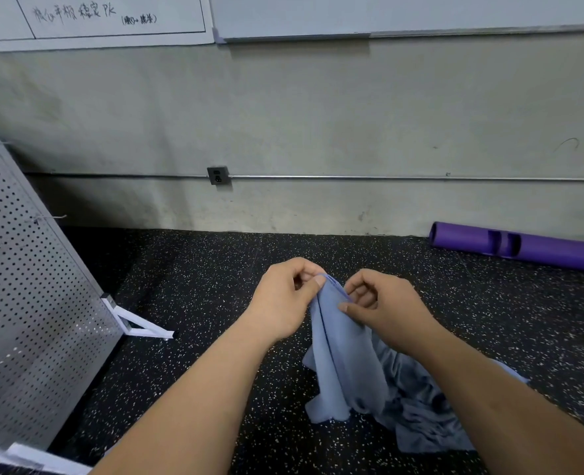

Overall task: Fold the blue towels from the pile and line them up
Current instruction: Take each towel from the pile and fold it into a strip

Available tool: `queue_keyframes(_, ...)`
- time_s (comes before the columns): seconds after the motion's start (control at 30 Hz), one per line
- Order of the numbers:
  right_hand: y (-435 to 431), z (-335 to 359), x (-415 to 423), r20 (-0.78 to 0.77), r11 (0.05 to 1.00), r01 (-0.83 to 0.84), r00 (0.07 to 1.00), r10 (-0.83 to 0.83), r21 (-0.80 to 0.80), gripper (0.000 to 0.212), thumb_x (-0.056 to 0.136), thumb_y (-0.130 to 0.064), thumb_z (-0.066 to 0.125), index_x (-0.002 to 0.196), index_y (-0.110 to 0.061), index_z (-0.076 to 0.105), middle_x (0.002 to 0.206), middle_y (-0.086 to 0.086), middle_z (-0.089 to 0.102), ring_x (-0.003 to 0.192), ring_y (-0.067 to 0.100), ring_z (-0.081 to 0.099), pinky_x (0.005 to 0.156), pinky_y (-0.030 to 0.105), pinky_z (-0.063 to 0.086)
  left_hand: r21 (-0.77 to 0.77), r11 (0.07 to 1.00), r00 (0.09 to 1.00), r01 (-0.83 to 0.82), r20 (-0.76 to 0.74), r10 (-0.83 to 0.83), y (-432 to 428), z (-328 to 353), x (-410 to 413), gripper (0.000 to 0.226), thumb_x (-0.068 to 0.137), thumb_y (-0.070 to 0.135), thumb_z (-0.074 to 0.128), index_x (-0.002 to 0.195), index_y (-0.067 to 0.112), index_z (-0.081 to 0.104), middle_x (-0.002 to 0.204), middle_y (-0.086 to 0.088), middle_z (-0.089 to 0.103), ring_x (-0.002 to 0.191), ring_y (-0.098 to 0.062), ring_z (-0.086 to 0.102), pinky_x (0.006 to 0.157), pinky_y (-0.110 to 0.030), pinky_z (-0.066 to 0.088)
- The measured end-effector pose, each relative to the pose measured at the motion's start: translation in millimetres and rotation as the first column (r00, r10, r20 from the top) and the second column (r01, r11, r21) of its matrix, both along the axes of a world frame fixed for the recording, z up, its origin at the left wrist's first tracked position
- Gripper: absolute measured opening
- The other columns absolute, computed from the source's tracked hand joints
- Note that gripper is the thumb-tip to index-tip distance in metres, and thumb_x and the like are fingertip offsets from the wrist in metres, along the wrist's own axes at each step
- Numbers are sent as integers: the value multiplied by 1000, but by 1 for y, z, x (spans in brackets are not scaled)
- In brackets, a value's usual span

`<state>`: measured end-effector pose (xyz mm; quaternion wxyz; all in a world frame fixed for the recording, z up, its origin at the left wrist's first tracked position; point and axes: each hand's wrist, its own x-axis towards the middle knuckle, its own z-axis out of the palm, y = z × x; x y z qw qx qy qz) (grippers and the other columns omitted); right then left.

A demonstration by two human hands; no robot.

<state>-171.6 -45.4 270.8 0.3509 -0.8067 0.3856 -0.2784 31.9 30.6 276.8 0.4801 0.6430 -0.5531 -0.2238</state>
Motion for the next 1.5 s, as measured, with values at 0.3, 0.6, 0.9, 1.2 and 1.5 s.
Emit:
queue_keyframes(0.3,-12,-7,-8,-188,997,-48,981,57,52,14,90,-16,76,89,-30,74,75,-10,71,59,-2,57,65,20,51,-61,994,996,-92,-6,92,-3,0,13,12,102,17,67,97,26,74,86,13,70,77,-2,61,78,-21,50)
queue_keyframes(0.6,-13,-9,-6,-292,986,-145,942,163,82,11,94,-21,64,90,-30,69,75,-10,68,63,6,52,66,34,47,-100,974,978,-202,20,205,0,3,28,12,103,19,65,96,27,73,93,5,74,82,-18,64,79,-27,52)
queue_keyframes(0.9,-24,-23,-25,-581,980,-195,803,136,-41,21,89,-27,72,74,-34,59,82,-1,68,77,18,62,69,27,48,-114,900,907,-420,-66,415,7,-4,75,7,103,22,67,100,26,72,94,9,75,89,-8,67,86,-32,53)
queue_keyframes(1.2,-42,-30,-50,-705,973,-129,708,-44,-190,34,97,-32,63,64,-30,55,69,-8,57,71,5,49,62,22,37,-105,904,896,-416,-219,387,22,-8,99,5,99,21,74,98,24,78,91,3,77,81,-2,65,81,-27,52)
queue_keyframes(1.5,-52,-18,-65,-657,954,21,721,-221,-298,44,107,-49,54,64,-36,54,86,-7,45,88,20,44,78,40,51,-103,942,945,-321,-102,311,36,-13,110,7,100,18,72,100,24,74,88,0,74,69,-1,62,73,-30,51)
